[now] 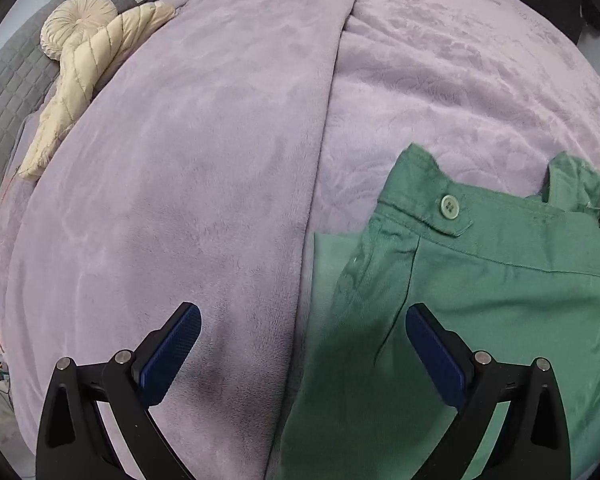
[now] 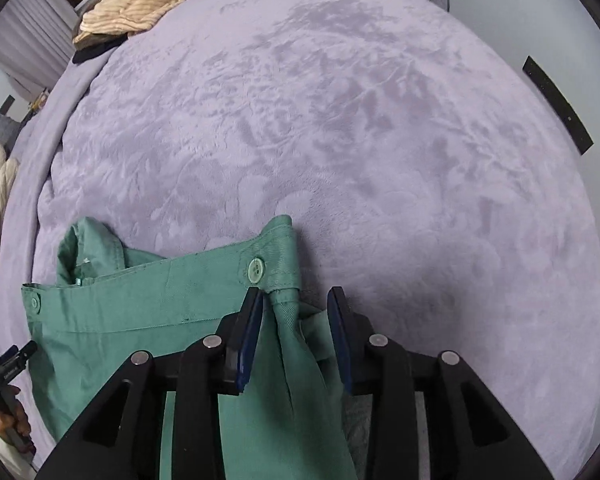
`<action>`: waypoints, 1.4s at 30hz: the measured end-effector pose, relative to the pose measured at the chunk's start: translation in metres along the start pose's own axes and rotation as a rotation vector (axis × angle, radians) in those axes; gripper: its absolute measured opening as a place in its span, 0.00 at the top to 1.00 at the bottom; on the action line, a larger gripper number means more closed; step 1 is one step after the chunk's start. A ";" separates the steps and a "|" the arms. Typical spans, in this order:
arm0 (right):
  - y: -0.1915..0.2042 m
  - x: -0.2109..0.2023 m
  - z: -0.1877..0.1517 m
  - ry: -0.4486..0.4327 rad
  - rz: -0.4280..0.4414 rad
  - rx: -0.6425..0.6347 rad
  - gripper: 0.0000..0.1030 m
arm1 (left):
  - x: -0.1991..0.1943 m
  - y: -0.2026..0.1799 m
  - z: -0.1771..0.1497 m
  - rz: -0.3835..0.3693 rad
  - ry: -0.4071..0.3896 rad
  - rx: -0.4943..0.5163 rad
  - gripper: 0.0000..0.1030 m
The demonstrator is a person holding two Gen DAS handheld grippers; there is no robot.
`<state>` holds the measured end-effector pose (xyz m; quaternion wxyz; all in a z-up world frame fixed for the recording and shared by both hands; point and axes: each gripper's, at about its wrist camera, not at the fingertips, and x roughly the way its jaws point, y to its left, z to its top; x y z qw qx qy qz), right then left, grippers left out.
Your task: Fold small clothes
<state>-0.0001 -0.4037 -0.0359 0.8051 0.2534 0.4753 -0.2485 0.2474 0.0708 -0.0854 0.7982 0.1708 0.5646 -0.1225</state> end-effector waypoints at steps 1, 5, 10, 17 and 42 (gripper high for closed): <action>0.004 -0.010 -0.004 -0.012 0.020 -0.011 0.64 | -0.006 -0.001 0.003 -0.007 -0.019 0.010 0.00; 0.037 -0.023 -0.031 0.003 0.133 -0.089 0.65 | -0.008 -0.020 0.019 -0.032 -0.048 0.028 0.00; 0.047 0.004 -0.065 0.078 0.139 -0.084 0.65 | 0.048 -0.017 0.014 0.050 0.037 0.019 0.00; -0.035 0.007 -0.083 0.095 0.119 0.126 0.78 | 0.032 0.038 -0.004 0.057 0.042 -0.007 0.00; 0.122 -0.026 -0.204 0.237 0.489 0.082 0.86 | -0.069 -0.041 -0.131 -0.264 0.081 0.059 0.00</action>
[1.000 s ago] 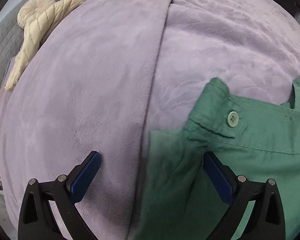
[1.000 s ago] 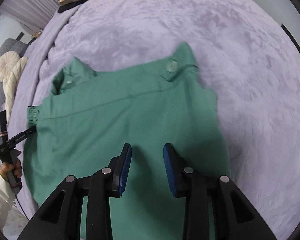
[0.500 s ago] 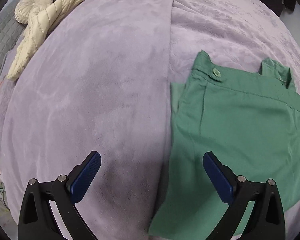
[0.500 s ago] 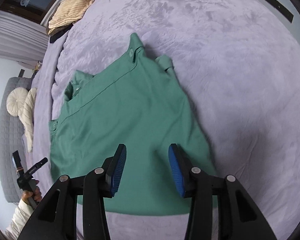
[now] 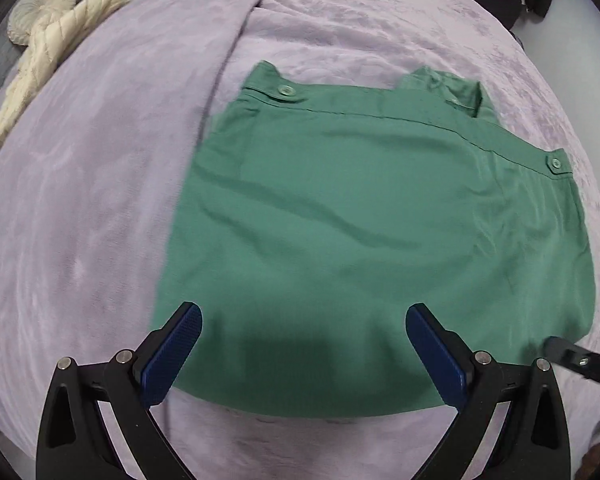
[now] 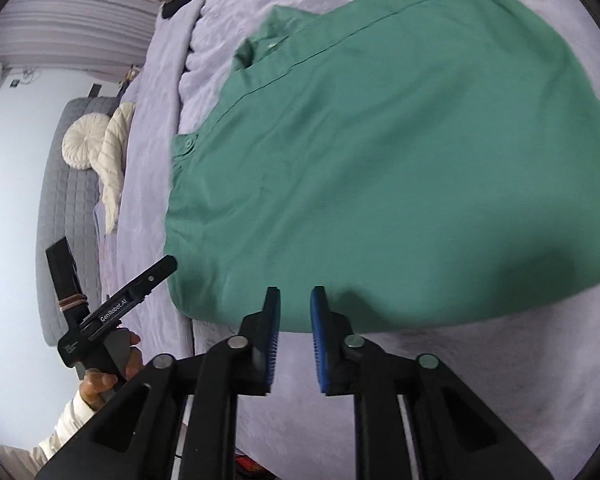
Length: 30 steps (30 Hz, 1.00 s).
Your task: Fold small clothes
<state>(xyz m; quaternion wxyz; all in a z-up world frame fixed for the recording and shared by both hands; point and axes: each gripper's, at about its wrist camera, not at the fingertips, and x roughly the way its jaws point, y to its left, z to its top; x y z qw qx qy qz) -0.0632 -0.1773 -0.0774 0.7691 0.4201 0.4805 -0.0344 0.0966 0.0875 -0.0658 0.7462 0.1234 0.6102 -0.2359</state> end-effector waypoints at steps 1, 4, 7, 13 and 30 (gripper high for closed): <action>0.010 0.012 0.000 0.009 -0.001 -0.028 0.86 | 0.006 -0.013 -0.005 -0.010 0.005 0.027 0.00; 0.027 0.052 -0.005 0.061 -0.080 -0.117 0.87 | 0.035 -0.042 -0.026 0.081 0.037 0.135 0.00; 0.009 0.077 -0.006 0.092 -0.133 -0.101 1.00 | 0.063 -0.028 -0.044 0.068 0.079 0.108 0.00; -0.014 0.053 -0.002 0.060 -0.139 -0.095 1.00 | 0.042 0.003 -0.044 0.130 0.047 0.091 0.00; -0.121 -0.076 0.001 -0.103 -0.301 0.207 0.95 | 0.004 0.088 -0.068 0.197 0.096 -0.118 0.00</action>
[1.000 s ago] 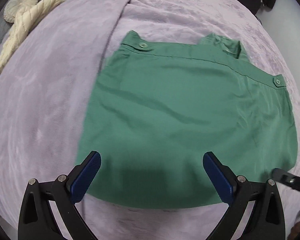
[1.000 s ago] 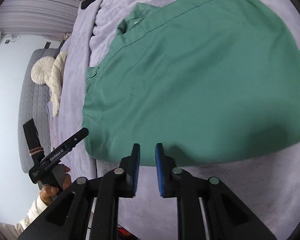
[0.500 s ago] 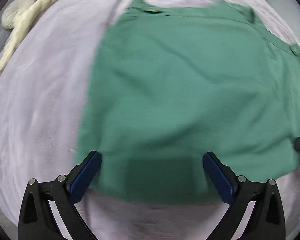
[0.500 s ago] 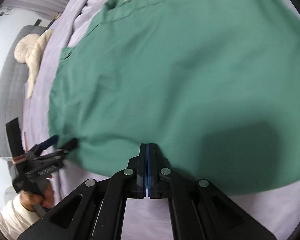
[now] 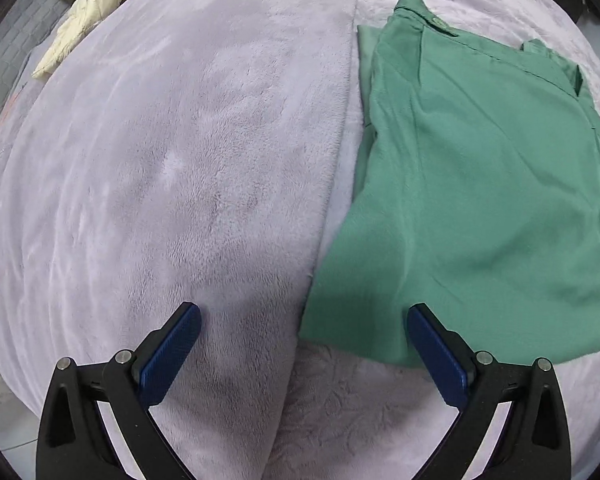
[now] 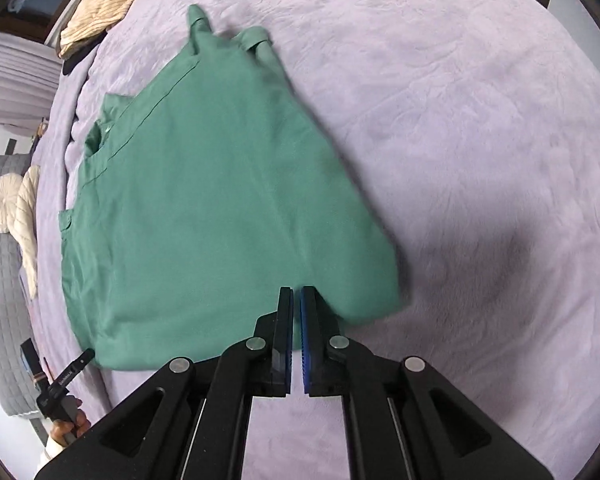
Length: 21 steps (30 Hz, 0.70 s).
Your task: Fold small clothes
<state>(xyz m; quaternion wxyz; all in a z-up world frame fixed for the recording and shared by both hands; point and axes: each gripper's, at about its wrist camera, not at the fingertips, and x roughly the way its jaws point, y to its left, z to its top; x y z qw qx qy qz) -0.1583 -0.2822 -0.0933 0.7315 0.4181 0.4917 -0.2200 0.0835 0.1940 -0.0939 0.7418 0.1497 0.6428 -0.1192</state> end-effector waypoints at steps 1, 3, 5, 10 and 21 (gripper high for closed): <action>0.002 -0.002 -0.002 0.009 0.019 0.000 0.95 | -0.007 0.003 -0.004 -0.008 -0.001 0.000 0.00; 0.012 -0.001 -0.010 0.030 0.046 -0.009 0.94 | -0.022 0.004 -0.009 -0.031 -0.011 0.005 0.00; 0.026 0.001 -0.021 0.057 0.072 -0.023 0.94 | -0.036 0.003 -0.016 -0.042 -0.027 0.011 0.00; 0.052 0.008 -0.046 0.102 0.101 -0.045 0.73 | -0.065 0.011 -0.027 -0.049 -0.084 0.006 0.00; 0.135 0.031 -0.074 0.150 0.112 -0.167 0.33 | -0.071 0.038 -0.015 -0.120 -0.106 -0.039 0.00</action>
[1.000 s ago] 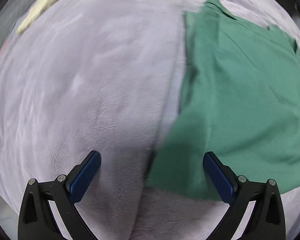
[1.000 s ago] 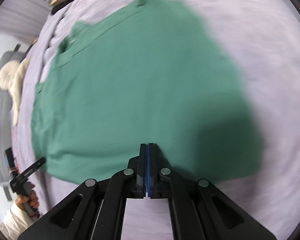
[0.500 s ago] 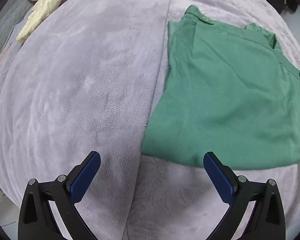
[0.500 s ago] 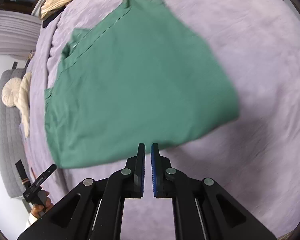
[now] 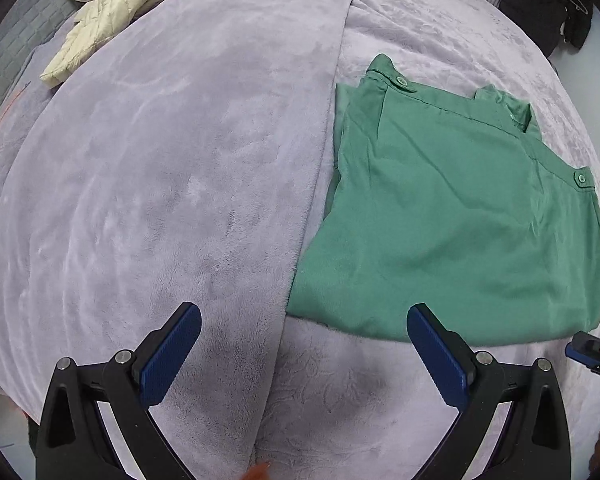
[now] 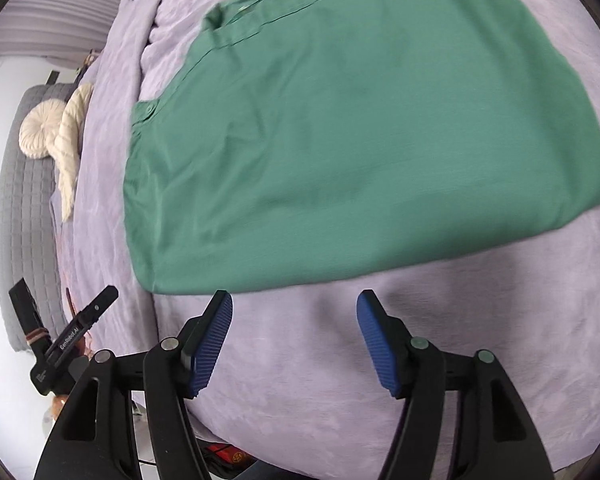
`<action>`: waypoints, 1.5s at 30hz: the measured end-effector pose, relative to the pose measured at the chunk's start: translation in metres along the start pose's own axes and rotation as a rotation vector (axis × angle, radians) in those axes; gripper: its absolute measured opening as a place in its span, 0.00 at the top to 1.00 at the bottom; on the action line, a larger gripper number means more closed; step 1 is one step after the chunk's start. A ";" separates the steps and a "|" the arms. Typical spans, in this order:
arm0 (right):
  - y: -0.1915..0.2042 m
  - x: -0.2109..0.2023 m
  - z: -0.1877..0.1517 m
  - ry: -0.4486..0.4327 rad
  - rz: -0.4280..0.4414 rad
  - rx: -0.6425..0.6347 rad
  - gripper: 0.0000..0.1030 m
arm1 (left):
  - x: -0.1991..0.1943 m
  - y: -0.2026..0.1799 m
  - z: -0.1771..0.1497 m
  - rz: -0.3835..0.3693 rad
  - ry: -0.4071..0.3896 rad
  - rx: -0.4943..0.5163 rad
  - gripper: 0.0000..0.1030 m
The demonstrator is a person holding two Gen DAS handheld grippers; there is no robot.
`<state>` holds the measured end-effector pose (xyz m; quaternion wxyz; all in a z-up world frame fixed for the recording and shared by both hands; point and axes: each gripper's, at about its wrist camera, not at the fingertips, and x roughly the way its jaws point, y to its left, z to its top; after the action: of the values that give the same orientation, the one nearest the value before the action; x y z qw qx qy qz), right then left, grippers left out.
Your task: Fold small clothes
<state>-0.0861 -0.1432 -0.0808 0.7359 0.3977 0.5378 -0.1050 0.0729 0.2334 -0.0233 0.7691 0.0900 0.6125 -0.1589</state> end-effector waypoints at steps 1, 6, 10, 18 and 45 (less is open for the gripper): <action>0.010 0.004 0.000 0.009 0.000 -0.022 0.33 | 0.001 0.004 0.001 -0.008 0.006 -0.013 0.00; 0.081 0.039 0.014 0.041 0.029 -0.177 0.33 | 0.020 0.019 0.008 0.037 0.040 -0.048 0.00; 0.146 0.085 0.034 0.045 0.067 -0.285 0.38 | 0.024 0.040 0.006 0.049 0.035 -0.056 0.00; 0.226 0.181 0.057 0.071 0.127 -0.307 0.91 | 0.033 0.085 0.000 0.083 0.033 -0.116 0.00; 0.131 0.110 -0.013 0.131 0.128 -0.115 0.42 | 0.046 0.048 0.008 0.077 0.086 -0.062 0.00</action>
<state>0.0250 -0.0173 -0.1162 0.7261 0.3946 0.5631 -0.0007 0.1062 0.2692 -0.0686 0.7498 0.0964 0.6459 -0.1063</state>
